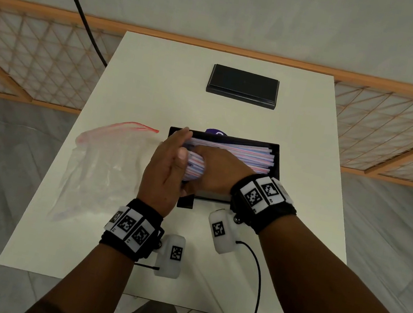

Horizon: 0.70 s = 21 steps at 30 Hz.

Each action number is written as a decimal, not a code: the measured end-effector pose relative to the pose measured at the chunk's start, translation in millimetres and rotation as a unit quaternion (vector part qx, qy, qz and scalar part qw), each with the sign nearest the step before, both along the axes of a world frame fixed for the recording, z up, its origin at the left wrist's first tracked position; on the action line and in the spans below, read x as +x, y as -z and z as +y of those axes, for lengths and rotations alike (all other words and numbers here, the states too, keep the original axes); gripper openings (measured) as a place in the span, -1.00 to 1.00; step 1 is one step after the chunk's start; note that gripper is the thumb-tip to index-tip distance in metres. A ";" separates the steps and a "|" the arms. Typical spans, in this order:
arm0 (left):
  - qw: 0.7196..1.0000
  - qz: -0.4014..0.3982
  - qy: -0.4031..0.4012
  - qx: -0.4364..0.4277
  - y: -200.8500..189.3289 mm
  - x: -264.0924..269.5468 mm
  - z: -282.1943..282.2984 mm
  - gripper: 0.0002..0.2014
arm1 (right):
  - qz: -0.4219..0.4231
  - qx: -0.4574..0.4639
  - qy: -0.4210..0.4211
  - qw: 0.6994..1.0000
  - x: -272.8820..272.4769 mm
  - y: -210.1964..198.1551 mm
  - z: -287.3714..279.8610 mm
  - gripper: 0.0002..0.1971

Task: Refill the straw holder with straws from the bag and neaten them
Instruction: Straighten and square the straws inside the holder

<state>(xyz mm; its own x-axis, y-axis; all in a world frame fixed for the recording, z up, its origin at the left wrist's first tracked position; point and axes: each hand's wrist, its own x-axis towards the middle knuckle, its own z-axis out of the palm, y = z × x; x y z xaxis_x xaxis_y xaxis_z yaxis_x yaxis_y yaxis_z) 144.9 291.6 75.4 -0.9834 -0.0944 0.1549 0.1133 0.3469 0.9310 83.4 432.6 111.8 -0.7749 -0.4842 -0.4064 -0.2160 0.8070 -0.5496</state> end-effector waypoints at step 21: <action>0.976 -0.061 -0.011 0.209 3.6 0.2 -8.8 -0.07 | 0.061 0.039 -0.002 0.997 12.3 -12.6 -5.1 -0.28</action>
<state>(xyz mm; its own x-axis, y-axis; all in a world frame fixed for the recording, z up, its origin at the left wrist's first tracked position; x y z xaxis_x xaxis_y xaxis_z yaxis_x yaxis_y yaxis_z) 145.0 282.8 71.8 -0.9891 -0.1460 -0.0201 -0.0108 -0.0642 0.9979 95.7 427.5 124.4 -0.8194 -0.4574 -0.3455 -0.2802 0.8455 -0.4546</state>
